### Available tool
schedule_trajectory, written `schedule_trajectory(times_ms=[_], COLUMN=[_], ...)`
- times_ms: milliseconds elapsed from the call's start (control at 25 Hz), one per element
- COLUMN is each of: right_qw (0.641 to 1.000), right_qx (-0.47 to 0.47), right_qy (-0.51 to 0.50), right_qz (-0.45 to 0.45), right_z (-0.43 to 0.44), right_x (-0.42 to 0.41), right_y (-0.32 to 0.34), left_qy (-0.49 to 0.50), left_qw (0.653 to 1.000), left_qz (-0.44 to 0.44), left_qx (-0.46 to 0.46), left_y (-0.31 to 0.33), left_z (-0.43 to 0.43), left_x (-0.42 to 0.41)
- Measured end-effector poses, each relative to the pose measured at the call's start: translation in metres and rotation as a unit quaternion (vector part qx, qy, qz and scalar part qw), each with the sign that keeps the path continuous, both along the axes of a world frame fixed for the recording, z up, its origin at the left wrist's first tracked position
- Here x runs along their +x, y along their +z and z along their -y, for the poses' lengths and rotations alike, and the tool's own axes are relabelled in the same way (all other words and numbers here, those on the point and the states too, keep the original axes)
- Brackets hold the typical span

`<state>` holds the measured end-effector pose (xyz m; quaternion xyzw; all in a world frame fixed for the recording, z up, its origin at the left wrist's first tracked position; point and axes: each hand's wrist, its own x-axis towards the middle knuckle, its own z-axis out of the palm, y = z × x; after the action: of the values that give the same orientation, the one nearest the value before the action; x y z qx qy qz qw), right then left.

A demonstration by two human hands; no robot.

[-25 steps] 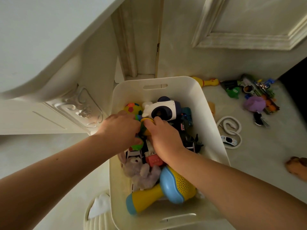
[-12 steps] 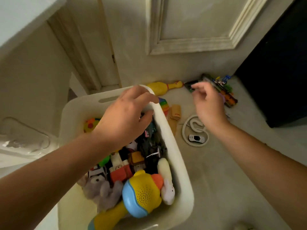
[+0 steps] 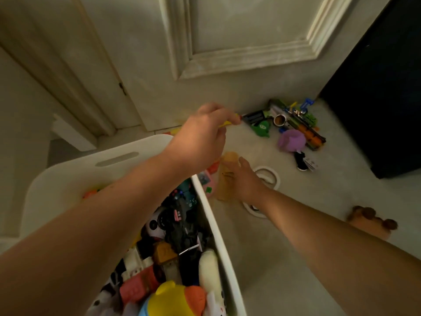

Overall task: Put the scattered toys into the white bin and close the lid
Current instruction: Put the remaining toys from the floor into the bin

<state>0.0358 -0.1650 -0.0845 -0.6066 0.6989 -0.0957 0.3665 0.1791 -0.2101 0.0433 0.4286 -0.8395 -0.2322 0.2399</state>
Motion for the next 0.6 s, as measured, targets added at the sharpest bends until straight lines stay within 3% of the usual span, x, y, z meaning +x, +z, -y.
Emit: schedule_trajectory(times_ms=[160, 280, 440, 520, 600], right_qw=[0.99, 0.991, 0.979, 0.937, 0.904], right_qx=[0.066, 0.02, -0.041, -0.008, 0.021], right_qy=[0.039, -0.003, -0.192, -0.275, -0.283], right_qz=[-0.116, -0.134, 0.064, 0.216, 0.319], right_z=[0.019, 0.026, 0.035, 0.039, 0.041], right_x=[0.011, 0.01, -0.003, -0.016, -0.024], right_y=[-0.027, -0.046, -0.027, -0.001, 0.026], left_qy=[0.021, 0.044, 0.043, -0.008, -0.071], left_qw=[0.999, 0.996, 0.995, 0.988, 0.959], left_qz=[-0.015, -0.018, 0.019, 0.113, 0.245], left_qx=[0.033, 0.073, 0.091, 0.109, 0.123], left_y=[-0.007, -0.013, -0.016, -0.016, -0.017], left_z=[0.015, 0.021, 0.024, 0.026, 0.028], left_x=[0.006, 0.011, 0.006, -0.002, -0.013])
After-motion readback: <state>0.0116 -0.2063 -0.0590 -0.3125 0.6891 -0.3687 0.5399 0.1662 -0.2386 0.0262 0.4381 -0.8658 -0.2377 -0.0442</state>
